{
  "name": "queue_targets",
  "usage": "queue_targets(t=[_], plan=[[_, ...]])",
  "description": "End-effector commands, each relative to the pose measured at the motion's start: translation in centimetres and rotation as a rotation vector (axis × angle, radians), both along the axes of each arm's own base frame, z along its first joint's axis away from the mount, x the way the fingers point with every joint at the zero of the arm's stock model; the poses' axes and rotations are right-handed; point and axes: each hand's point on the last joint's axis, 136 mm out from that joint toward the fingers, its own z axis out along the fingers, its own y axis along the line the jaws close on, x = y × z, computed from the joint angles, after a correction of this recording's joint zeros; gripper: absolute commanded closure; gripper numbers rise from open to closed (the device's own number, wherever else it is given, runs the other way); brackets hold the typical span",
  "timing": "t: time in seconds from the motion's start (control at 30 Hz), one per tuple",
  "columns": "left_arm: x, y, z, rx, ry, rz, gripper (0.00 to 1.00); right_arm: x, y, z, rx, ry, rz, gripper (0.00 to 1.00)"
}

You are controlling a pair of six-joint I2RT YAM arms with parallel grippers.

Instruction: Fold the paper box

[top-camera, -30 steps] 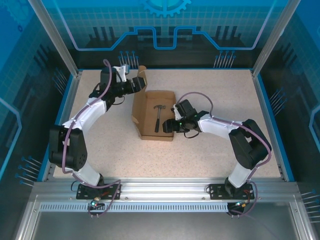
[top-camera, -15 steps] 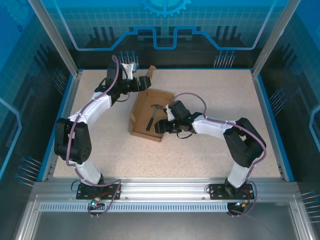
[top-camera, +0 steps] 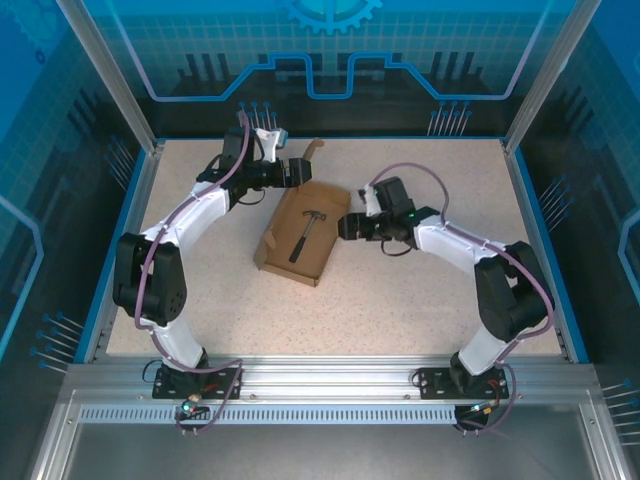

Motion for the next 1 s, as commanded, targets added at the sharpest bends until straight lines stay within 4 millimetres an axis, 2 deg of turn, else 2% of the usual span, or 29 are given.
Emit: queue_targets(t=[0.0, 0.1, 0.27, 0.37, 0.47, 0.57, 0.67, 0.83, 0.97], plan=[[-0.2, -0.3, 1.5, -0.002, -0.027, -0.026, 0.20, 3.7, -1.4, 0.5, -0.059, -0.042, -0.030, 0.27], [-0.1, -0.3, 1.7, -0.003, -0.025, -0.020, 0.20, 6.7, -1.4, -0.5, -0.082, -0.036, -0.025, 0.26], [0.0, 0.0, 2.1, 0.012, -0.029, -0.006, 0.18, 11.1, 0.2, -2.0, -0.086, -0.023, 0.022, 0.26], [0.0, 0.1, 2.1, 0.017, -0.028, -0.003, 0.18, 12.9, 1.3, -2.9, -0.075, -0.014, 0.063, 0.26], [-0.1, 0.3, 1.9, 0.026, -0.027, -0.001, 0.18, 13.7, 2.7, -3.4, -0.046, -0.001, 0.129, 0.28], [0.0, 0.5, 2.0, 0.041, -0.032, 0.006, 0.17, 13.6, 3.1, -4.1, -0.048, 0.023, 0.173, 0.31], [0.0, 0.7, 2.2, 0.056, -0.046, 0.011, 0.17, 12.7, 3.2, -4.3, -0.046, 0.043, 0.210, 0.36], [0.0, 1.0, 2.0, 0.094, -0.053, 0.013, 0.16, 10.1, 2.8, -4.1, -0.047, 0.049, 0.232, 0.42], [-0.2, 1.4, 1.7, 0.144, -0.061, 0.002, 0.16, 7.1, 2.7, -4.0, -0.043, 0.048, 0.231, 0.45]])
